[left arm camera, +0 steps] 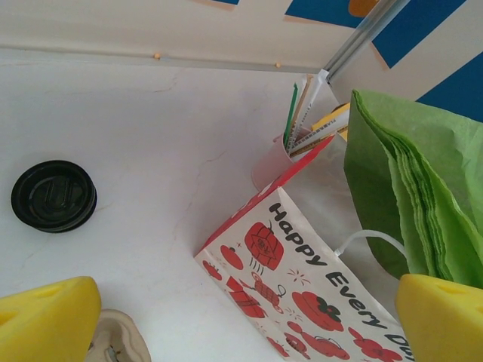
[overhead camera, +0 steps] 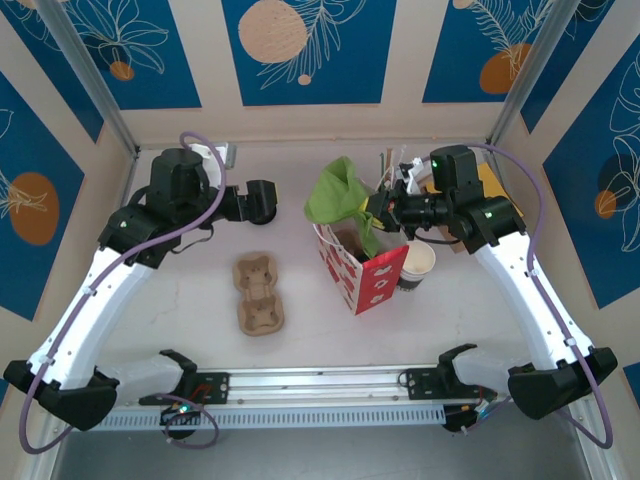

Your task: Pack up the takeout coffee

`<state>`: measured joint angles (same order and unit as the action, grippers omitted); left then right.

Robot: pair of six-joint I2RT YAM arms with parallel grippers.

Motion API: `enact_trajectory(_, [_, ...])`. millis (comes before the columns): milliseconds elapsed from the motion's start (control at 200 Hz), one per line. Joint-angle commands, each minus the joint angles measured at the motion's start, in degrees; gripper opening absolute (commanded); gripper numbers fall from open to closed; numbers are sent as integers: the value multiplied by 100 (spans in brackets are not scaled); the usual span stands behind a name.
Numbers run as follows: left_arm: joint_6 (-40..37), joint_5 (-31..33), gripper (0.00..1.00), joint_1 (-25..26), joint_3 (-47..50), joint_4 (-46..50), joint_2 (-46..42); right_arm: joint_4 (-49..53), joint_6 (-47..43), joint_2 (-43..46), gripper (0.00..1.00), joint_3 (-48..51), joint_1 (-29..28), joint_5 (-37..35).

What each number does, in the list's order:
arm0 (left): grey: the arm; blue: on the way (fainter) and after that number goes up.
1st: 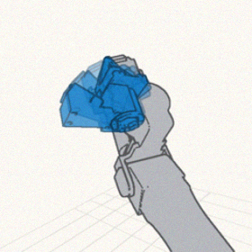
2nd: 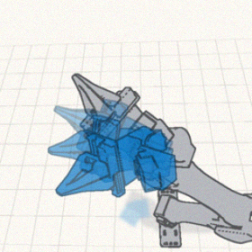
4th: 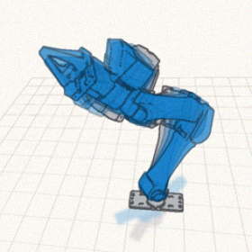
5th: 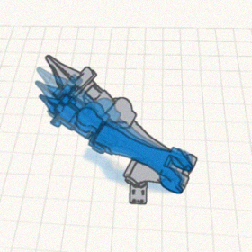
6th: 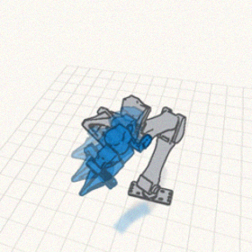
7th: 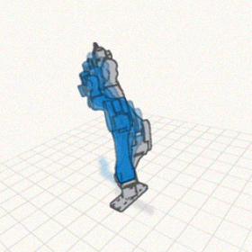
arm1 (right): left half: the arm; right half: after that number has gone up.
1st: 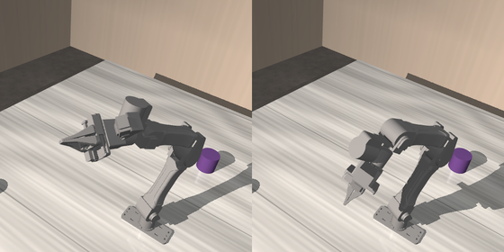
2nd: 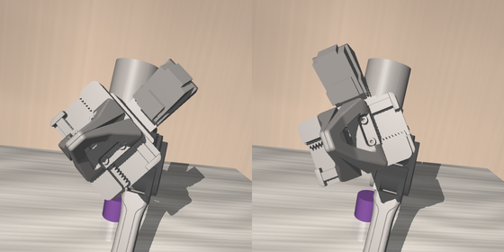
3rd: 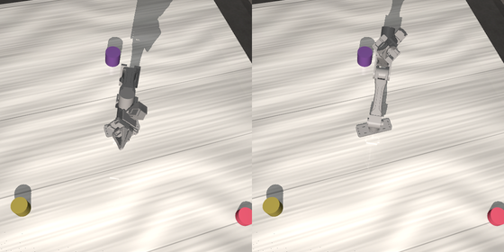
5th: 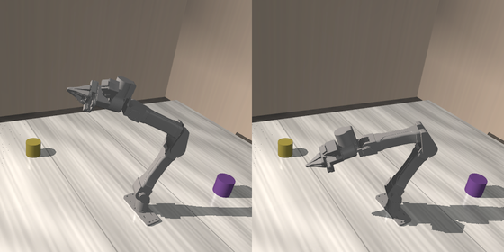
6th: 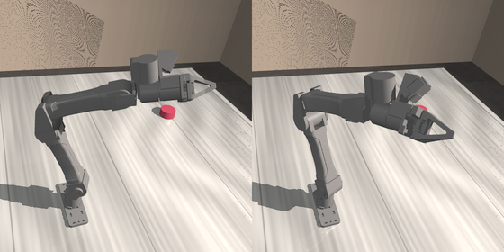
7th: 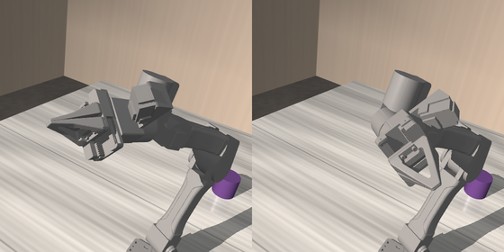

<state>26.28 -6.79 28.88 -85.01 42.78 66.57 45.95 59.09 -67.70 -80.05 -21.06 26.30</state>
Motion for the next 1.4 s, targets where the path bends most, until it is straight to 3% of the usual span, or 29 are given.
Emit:
enact_trajectory(0, [-73, -42, 100, -60, 64, -86, 6, 344, 69, 40, 0, 75, -34, -63])
enact_trajectory(900, [-27, -122, 100, -58, -24, -95, 137, 758, -62, -225, 2, 249, 92, -350])
enact_trajectory(945, [-27, -121, 100, -56, -24, -97, 133, 734, -71, -251, 7, 235, 92, -322])
enact_trajectory(1035, [-35, -106, 100, -54, -16, -86, 137, 764, -104, -287, 38, 150, 86, -333])
enact_trajectory(1135, [-45, -87, 100, -59, -17, -82, 135, 803, -142, -262, 51, 81, 102, -436])
enact_trajectory(1395, [-44, -110, 100, -58, -42, -113, 208, 795, -201, -269, 52, 12, 163, -441])
